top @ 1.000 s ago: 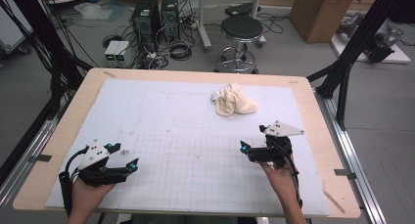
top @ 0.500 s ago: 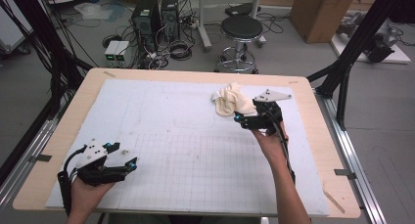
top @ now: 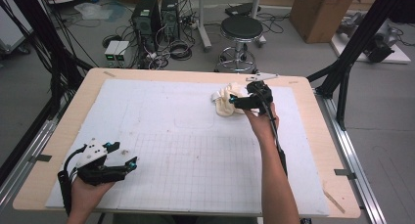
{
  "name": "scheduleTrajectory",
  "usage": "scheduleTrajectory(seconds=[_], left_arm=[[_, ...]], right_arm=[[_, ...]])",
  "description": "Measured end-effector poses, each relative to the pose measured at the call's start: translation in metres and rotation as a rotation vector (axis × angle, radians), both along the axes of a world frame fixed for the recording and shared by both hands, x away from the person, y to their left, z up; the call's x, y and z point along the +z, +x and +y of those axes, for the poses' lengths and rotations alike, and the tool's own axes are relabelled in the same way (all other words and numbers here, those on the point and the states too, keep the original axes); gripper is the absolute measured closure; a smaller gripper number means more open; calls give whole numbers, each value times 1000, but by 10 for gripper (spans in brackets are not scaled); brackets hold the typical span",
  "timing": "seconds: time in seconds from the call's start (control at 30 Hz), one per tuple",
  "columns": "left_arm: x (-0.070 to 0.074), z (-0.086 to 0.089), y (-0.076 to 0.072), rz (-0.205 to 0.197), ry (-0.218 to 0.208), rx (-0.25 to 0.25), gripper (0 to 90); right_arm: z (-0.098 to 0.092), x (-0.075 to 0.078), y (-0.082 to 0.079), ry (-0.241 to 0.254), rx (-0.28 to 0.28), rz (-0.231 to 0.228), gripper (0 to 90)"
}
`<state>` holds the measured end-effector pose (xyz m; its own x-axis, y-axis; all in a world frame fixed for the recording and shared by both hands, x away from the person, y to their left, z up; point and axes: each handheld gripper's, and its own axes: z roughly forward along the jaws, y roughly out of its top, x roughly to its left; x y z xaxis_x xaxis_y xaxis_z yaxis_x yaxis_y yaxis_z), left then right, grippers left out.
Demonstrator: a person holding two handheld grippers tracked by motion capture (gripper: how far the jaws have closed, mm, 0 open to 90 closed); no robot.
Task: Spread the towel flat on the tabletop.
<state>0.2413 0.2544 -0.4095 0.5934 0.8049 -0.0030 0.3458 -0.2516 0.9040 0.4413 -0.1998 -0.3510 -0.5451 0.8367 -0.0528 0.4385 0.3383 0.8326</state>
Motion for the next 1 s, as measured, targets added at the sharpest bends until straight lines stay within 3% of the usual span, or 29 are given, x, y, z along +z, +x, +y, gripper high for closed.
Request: scheduleTrajectory(seconds=[0.17, 0.27, 0.4, 0.63, 0.77, 0.83, 0.9, 1.0], left_arm=[[0, 1, 0, -3, -5, 5, 196], [-1, 0, 0, 0, -8, 5, 197], [-1, 0, 0, 1, -4, 4, 196], [-2, 1, 1, 6, -11, 8, 197], [-2, 1, 1, 7, -11, 8, 196], [-2, 1, 2, 9, -7, 4, 197], [-3, 0, 3, 10, -9, 6, 196], [-2, 1, 2, 8, -4, 6, 197]], right_arm=[[5, -20, 15, -30, -24, 41, 234], [6, -31, 22, 0, -40, 74, 247], [10, -49, 30, -1, -74, 120, 298], [22, -68, 37, -58, -71, 131, 392], [22, -78, 42, -82, -96, 139, 488], [20, -80, 43, -72, -108, 143, 552], [17, -81, 46, -75, -96, 152, 675], [15, -80, 45, -56, -88, 175, 735]])
